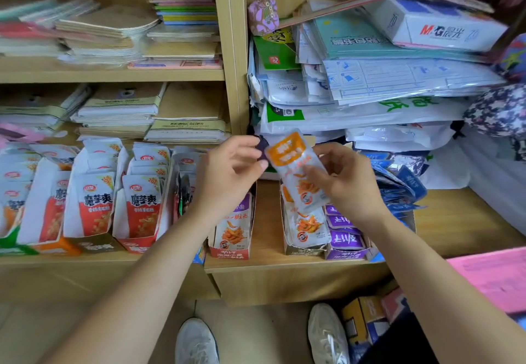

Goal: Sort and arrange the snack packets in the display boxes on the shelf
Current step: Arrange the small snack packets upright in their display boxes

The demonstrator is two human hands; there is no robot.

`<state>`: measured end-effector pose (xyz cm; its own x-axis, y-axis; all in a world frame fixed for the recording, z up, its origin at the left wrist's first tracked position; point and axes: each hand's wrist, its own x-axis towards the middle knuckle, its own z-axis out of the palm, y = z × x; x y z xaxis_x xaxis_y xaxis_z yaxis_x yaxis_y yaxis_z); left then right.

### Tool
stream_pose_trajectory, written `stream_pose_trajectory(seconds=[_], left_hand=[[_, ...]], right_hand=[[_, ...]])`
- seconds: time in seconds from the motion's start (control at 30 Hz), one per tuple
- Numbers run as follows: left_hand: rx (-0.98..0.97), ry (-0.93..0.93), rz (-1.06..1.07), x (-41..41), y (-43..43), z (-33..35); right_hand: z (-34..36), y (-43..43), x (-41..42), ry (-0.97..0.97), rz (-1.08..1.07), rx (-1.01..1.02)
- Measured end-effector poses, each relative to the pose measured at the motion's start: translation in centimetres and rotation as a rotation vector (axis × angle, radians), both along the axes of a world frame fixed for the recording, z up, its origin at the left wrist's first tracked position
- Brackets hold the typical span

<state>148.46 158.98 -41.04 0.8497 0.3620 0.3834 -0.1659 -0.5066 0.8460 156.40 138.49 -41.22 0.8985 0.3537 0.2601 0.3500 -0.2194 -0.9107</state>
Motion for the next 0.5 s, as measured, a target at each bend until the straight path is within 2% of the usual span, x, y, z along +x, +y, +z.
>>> stream_pose_trajectory(seconds=[0.1, 0.17, 0.23, 0.4, 0.5], left_hand=[[0.365, 0.199, 0.086, -0.4, 1.5, -0.3], [0.570, 0.383, 0.042, -0.9, 2.0, -0.6], [0.685, 0.483, 0.010, -1.2, 2.1, -0.8], [0.829, 0.416, 0.037, -1.2, 2.3, -1.4], [0.979, 0.463, -0.023, -1.0, 2.9, -2.5]], right_hand=[[-1.0, -1.0, 0.8, -0.144, -0.179, -0.249], [-1.9, -0.6, 0.6, -0.100, -0.149, -0.370], [-2.7, 0.3, 0.1, -0.060, -0.071, -0.473], [-2.6, 0.7, -0.8, -0.062, 0.033, -0.410], [-2.3, 0.6, -1.1, -0.079, 0.117, -0.366]])
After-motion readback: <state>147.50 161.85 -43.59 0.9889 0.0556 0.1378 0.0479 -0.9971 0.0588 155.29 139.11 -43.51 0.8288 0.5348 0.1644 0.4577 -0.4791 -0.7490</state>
